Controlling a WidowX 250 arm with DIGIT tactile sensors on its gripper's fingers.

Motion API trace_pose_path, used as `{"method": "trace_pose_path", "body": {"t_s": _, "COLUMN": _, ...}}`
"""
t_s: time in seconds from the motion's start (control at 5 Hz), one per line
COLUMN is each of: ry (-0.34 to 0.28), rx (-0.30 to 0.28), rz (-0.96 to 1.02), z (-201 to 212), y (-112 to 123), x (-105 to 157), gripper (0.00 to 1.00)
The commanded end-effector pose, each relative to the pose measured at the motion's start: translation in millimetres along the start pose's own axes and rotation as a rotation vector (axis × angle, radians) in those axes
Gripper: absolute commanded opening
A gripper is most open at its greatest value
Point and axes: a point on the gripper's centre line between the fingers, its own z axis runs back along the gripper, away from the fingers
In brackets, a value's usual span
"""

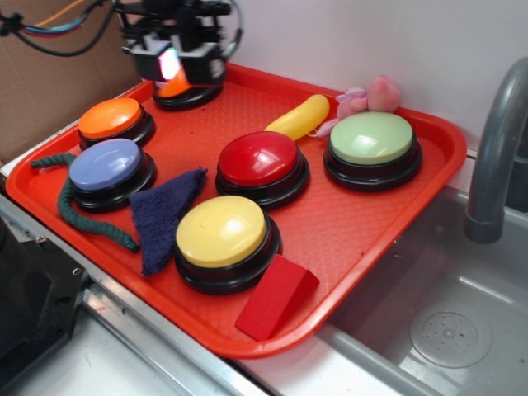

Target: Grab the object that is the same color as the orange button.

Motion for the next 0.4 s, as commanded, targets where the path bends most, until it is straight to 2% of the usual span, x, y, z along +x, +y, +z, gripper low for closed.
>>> {"method": "trace_pose_path", "body": {"t_s": 0.0, "ry": -0.052, "rx": 0.015, "rz": -0.080, "z": 27.3, "y": 35.0, "x": -33.3, "gripper": 0.00}}
{"method": "trace_pose_path", "body": {"t_s": 0.2, "ry": -0.033, "rx": 0.063, "rz": -0.069, "z": 26.8, "y": 34.2, "x": -34.2, "gripper": 0.00}}
